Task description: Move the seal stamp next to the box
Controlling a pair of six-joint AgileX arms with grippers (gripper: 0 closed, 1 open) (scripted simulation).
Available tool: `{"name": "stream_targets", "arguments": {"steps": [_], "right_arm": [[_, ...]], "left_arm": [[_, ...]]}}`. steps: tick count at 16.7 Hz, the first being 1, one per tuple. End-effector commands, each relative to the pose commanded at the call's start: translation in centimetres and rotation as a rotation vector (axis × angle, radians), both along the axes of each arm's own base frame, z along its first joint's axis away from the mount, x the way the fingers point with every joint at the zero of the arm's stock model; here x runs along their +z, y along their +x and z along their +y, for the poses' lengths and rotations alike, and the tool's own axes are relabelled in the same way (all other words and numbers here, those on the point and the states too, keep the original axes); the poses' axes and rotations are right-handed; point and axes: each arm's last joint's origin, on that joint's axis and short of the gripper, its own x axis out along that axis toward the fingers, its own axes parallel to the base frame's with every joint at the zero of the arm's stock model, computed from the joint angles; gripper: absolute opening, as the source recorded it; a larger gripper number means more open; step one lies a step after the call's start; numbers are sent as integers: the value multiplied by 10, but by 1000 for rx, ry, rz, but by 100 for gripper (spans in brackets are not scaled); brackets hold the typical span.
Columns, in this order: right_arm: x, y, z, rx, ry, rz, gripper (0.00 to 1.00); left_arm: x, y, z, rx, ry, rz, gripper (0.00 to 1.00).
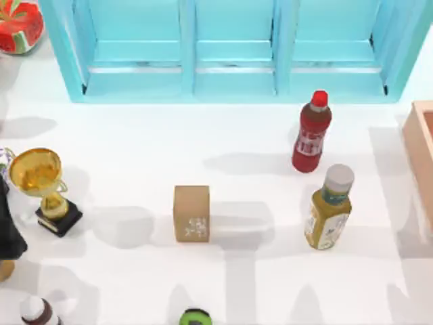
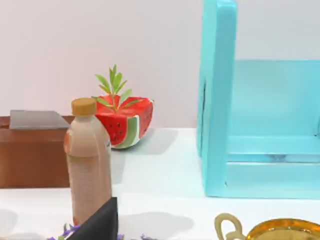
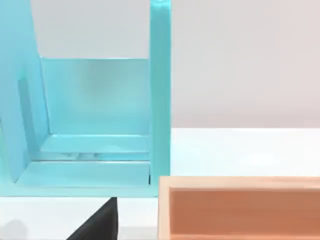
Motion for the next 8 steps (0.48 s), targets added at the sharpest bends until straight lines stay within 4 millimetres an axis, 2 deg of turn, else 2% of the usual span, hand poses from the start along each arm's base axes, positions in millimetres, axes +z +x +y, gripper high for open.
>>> {"name": "stream_targets", "arguments": {"steps": [4, 8], "right_arm": [[6, 0, 2, 20, 9, 16, 100], [42, 3, 12, 131, 67, 121, 100]], "left_arm": [[0, 0, 0, 0, 0, 0, 100], [0, 0, 0, 0, 0, 0, 100]]}}
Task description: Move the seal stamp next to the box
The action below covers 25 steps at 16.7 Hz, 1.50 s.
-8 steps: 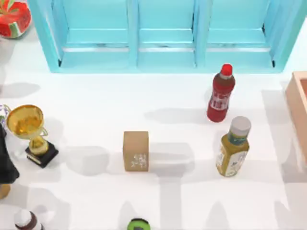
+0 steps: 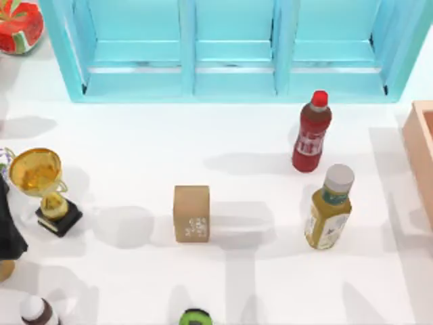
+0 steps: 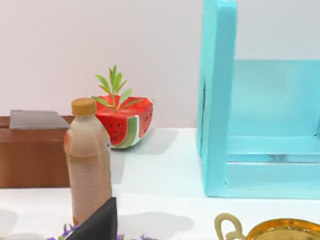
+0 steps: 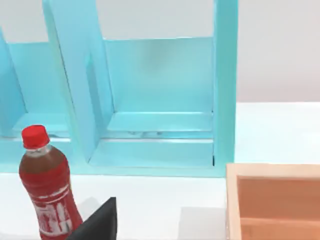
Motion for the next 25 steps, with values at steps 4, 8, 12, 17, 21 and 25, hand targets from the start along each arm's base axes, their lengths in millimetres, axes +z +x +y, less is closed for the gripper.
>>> {"name": "stream_targets", "arguments": {"steps": [4, 8, 12, 17, 21, 25], "right_arm": [[56, 17, 22, 150, 79, 223, 100], [102, 56, 64, 266, 114, 579, 100], [113, 105, 136, 291, 50, 1006, 100], [80, 147, 243, 180, -138, 1422, 100], [38, 170, 308, 41, -251, 1564, 100], [21, 189, 343, -35, -240, 1545, 100]], "left_arm": [[0, 0, 0, 0, 0, 0, 100], [0, 0, 0, 0, 0, 0, 100], [0, 0, 0, 0, 0, 0, 100], [0, 0, 0, 0, 0, 0, 100], [0, 0, 0, 0, 0, 0, 100], [0, 0, 0, 0, 0, 0, 100]]}}
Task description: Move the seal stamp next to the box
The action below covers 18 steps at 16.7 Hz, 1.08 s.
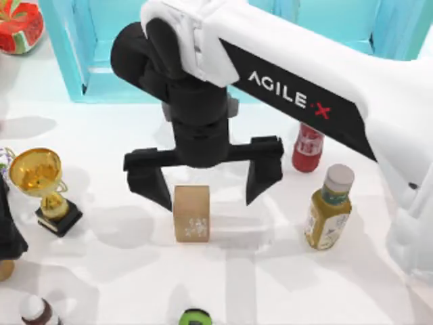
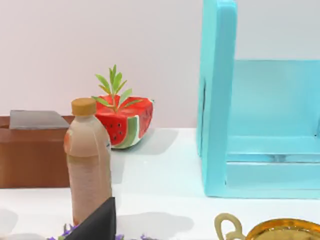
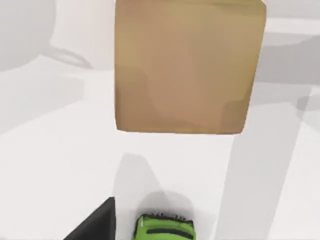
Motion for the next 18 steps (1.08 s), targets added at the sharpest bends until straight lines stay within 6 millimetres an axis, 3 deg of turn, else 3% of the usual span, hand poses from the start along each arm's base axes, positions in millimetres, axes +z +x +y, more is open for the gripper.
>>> {"name": "stream_targets", "arguments": {"steps": [5, 12, 15, 18], "right_arm": [[8, 14, 13, -59, 50, -93, 100], [10, 15, 13, -64, 59, -103, 100], [-3, 18, 15, -64, 62, -107, 100], [-32, 19, 17, -64, 56, -103, 100]], "left_arm": [[0, 0, 0, 0, 0, 0, 100], [0, 0, 0, 0, 0, 0, 100], [0, 0, 0, 0, 0, 0, 100], [0, 0, 0, 0, 0, 0, 100]]}}
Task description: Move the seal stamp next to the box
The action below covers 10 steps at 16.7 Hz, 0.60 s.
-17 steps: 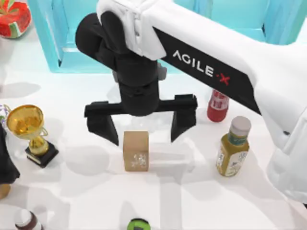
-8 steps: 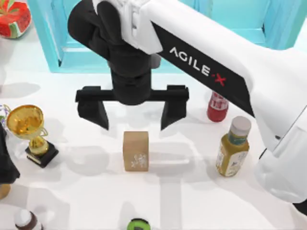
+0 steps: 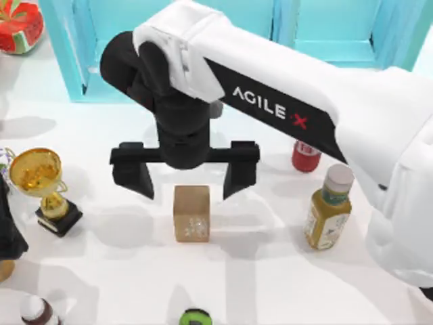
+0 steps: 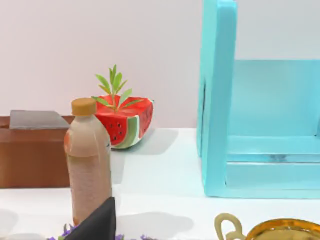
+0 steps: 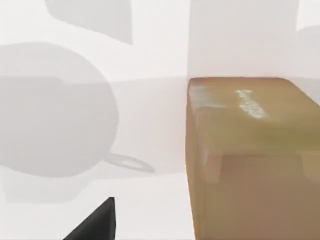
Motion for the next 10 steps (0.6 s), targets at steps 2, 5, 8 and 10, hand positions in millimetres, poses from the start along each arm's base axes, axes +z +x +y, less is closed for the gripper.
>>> {"name": "stream_targets", "arguments": {"steps": [2, 5, 8, 10], "right_arm": [[-25, -1, -1, 0, -6, 5, 100], [-51, -4, -3, 0, -3, 2, 100], [-58, -4, -3, 0, 0, 0, 100], [-58, -4, -3, 0, 0, 0, 100]], "left_arm": [[0, 0, 0, 0, 0, 0, 100], [0, 0, 0, 0, 0, 0, 100], [0, 0, 0, 0, 0, 0, 100], [0, 0, 0, 0, 0, 0, 100]]}}
